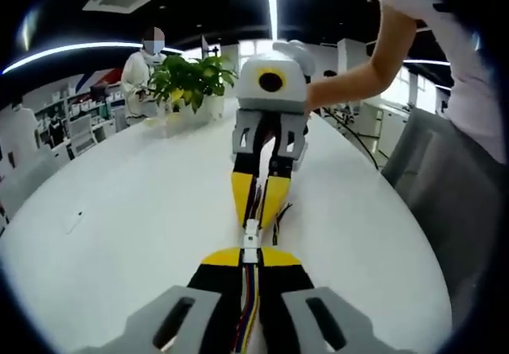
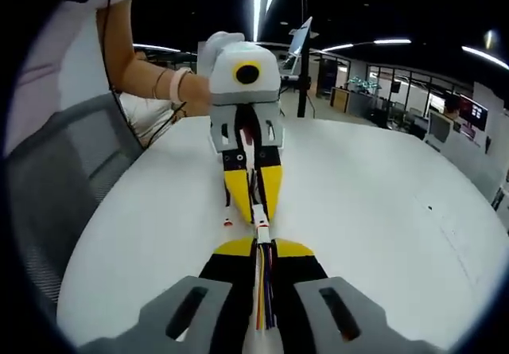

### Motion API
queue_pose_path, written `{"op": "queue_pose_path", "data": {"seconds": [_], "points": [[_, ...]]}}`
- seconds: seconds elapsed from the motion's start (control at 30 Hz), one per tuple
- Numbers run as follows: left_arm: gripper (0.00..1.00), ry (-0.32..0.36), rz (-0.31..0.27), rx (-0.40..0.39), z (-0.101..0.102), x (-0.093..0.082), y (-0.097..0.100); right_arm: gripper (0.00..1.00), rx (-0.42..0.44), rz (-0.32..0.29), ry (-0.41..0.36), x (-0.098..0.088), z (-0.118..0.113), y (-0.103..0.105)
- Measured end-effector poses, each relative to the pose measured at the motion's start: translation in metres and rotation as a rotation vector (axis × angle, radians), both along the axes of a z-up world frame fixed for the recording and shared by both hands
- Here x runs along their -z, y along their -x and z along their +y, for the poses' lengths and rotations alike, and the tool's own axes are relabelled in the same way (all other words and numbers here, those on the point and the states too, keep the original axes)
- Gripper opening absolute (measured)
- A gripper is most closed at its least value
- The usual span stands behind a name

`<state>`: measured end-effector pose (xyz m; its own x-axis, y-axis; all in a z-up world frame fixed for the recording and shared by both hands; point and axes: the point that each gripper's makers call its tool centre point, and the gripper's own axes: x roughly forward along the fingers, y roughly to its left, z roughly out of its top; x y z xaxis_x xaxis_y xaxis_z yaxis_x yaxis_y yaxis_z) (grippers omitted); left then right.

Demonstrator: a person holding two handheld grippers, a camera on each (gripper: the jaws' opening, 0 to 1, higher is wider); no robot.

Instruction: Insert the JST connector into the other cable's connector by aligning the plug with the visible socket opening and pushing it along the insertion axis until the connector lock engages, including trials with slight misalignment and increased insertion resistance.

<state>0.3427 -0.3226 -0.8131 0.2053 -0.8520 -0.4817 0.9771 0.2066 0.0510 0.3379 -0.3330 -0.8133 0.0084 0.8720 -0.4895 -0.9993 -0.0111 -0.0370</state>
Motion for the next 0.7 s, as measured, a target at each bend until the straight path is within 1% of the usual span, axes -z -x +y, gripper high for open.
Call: {"op": "queue_pose_path", "data": {"seconds": [0.23,0.37,0.6,0.67,0.7], "points": [[0.00,0.031,0.017,0.010,-0.007,-0.005,0.003,0.04,-0.001,0.006,0.010,-0.001,-0.001,0.003],[0.00,0.015,0.013,0.020,-0.009,-0.004,0.006,0.04,-0.008,0.011,0.009,-0.001,-0.002,0.004],[0.00,0.015,0.007,0.039,-0.011,-0.005,0.009,0.03,-0.030,0.010,0.005,-0.003,-0.001,0.010],[0.00,0.028,0.017,0.041,-0.012,-0.007,0.010,0.03,-0.030,0.029,-0.007,-0.005,-0.001,0.011],[0.00,0.033,0.025,0.041,-0.011,-0.007,0.011,0.03,-0.026,0.049,-0.018,-0.007,-0.001,0.012]]}}
